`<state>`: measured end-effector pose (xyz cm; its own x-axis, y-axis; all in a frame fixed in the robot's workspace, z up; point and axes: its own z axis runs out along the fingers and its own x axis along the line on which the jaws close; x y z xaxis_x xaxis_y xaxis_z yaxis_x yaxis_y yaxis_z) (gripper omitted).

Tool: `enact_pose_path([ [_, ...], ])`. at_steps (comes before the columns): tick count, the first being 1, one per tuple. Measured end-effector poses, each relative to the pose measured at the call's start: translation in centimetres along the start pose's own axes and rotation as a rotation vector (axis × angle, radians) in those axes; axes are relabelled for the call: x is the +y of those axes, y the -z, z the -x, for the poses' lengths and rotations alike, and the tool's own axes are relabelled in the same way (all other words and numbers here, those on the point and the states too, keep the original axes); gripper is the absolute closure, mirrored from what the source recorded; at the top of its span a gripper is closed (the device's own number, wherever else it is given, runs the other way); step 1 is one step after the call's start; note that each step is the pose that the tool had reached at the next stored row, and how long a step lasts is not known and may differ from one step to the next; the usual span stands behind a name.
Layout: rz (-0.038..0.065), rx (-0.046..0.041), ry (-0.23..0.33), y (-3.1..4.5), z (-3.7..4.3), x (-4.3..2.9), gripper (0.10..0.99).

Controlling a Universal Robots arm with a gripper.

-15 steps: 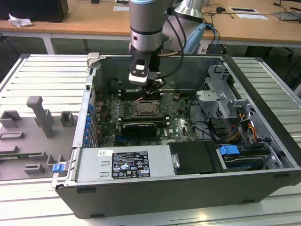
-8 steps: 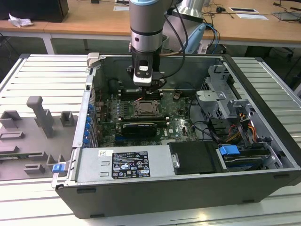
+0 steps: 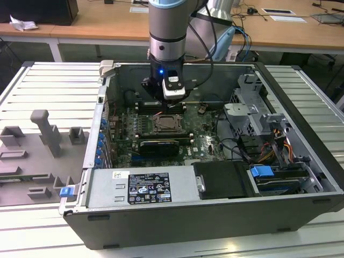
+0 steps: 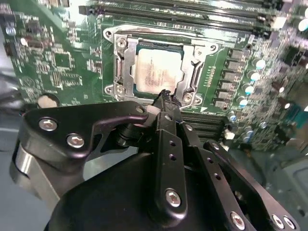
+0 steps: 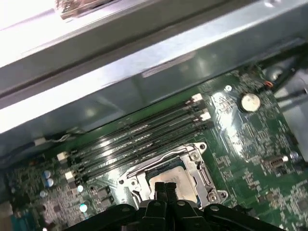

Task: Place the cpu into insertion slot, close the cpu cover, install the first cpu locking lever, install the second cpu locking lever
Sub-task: 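Install the first cpu locking lever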

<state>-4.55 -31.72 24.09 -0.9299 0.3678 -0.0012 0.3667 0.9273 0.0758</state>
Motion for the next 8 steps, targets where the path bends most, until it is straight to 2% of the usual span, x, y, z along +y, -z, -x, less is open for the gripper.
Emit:
enact_pose_path([
  [7, 0.001, 0.0092, 0.150, -0.20, 0.00, -0.01, 0.980],
  [8, 0.001, 0.0116, 0.190, -0.24, 0.00, -0.02, 0.980],
])
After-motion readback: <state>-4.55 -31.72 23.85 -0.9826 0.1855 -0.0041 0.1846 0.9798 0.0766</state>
